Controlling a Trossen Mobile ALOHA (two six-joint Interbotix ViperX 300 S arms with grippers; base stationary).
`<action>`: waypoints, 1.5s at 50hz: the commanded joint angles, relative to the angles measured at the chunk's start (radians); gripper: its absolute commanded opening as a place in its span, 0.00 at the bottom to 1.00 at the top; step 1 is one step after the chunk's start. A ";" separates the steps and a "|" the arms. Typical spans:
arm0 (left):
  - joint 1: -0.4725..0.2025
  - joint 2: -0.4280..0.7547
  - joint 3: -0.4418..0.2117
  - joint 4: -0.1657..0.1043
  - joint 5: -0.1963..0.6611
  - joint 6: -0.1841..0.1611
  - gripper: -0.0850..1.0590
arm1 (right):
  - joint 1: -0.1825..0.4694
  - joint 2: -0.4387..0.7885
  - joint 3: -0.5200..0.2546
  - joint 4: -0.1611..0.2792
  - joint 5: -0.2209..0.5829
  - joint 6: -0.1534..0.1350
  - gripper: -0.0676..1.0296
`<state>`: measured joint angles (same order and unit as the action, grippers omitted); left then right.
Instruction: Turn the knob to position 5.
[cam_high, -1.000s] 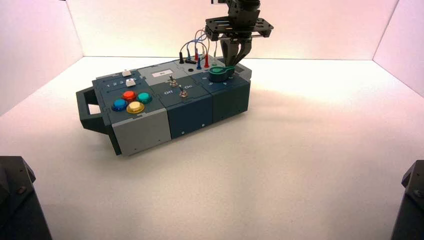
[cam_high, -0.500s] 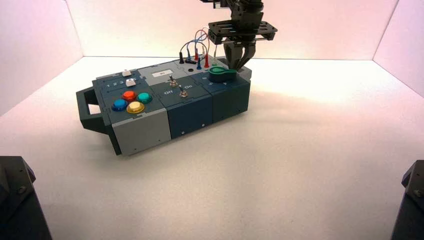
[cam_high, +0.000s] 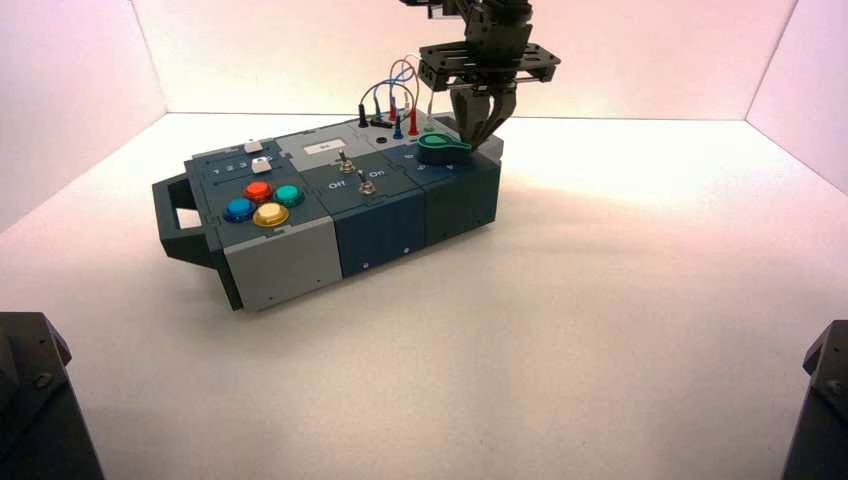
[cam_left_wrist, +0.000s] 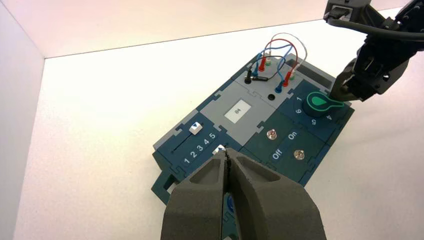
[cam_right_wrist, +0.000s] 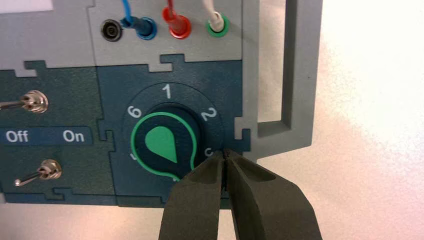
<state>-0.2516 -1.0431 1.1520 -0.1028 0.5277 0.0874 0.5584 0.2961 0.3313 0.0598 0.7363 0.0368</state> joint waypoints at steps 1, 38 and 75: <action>-0.005 0.003 -0.015 0.002 -0.011 0.006 0.05 | 0.021 -0.048 -0.025 0.005 0.006 -0.002 0.04; -0.005 0.002 -0.015 0.002 -0.012 0.006 0.05 | 0.029 -0.071 0.018 0.006 0.029 0.000 0.04; -0.005 0.000 -0.015 0.002 -0.012 0.006 0.05 | 0.055 -0.071 0.020 0.014 0.043 0.003 0.04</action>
<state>-0.2516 -1.0462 1.1520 -0.1028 0.5262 0.0874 0.5998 0.2669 0.3620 0.0675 0.7793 0.0368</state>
